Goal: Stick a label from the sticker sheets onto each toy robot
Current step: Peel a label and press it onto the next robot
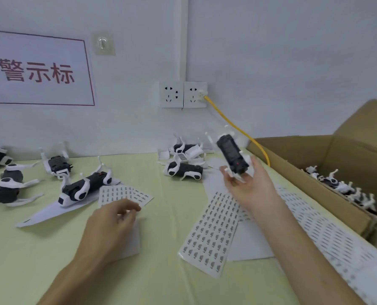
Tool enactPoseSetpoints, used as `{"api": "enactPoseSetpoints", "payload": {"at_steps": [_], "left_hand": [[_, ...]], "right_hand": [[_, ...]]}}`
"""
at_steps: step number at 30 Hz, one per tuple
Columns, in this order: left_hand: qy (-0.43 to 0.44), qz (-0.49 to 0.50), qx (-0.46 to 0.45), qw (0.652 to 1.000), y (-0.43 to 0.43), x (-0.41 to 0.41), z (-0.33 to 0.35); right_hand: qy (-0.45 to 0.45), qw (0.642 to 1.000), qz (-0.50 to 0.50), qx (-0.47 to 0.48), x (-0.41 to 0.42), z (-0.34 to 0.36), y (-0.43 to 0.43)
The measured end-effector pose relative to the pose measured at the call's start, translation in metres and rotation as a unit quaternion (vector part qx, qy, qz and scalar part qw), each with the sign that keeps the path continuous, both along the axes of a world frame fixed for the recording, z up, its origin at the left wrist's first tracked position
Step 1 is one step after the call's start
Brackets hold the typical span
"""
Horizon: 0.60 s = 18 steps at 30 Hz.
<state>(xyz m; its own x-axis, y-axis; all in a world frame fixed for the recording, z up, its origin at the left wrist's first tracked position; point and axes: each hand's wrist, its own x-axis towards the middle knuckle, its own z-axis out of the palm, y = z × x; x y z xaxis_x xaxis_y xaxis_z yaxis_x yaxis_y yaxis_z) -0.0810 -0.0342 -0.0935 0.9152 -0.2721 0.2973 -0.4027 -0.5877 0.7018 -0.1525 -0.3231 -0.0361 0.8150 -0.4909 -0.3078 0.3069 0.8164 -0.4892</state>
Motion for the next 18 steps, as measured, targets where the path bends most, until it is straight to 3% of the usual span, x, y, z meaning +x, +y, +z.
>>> {"api": "enactPoseSetpoints", "payload": {"at_steps": [3,6,9,14,18], "left_hand": [[-0.020,-0.071,0.052,0.996,-0.003,-0.008,-0.005],[-0.034,-0.163,0.063,0.984,-0.007,-0.010,-0.006],[-0.041,-0.199,0.060,0.977,-0.006,-0.010,-0.006],[-0.131,-0.079,0.054,0.987,0.007,0.006,-0.003],[-0.179,0.103,0.022,0.978,0.028,0.029,0.009]], "right_hand": [[-0.094,0.991,-0.094,-0.007,-0.012,0.011,-0.062],[0.033,0.983,-0.136,-0.121,-0.015,0.006,-0.084],[0.106,0.980,-0.089,-0.141,-0.004,-0.018,-0.061],[0.126,0.958,0.027,-0.257,0.019,-0.029,0.028],[0.096,0.878,0.083,-0.461,0.018,-0.037,0.089]]}}
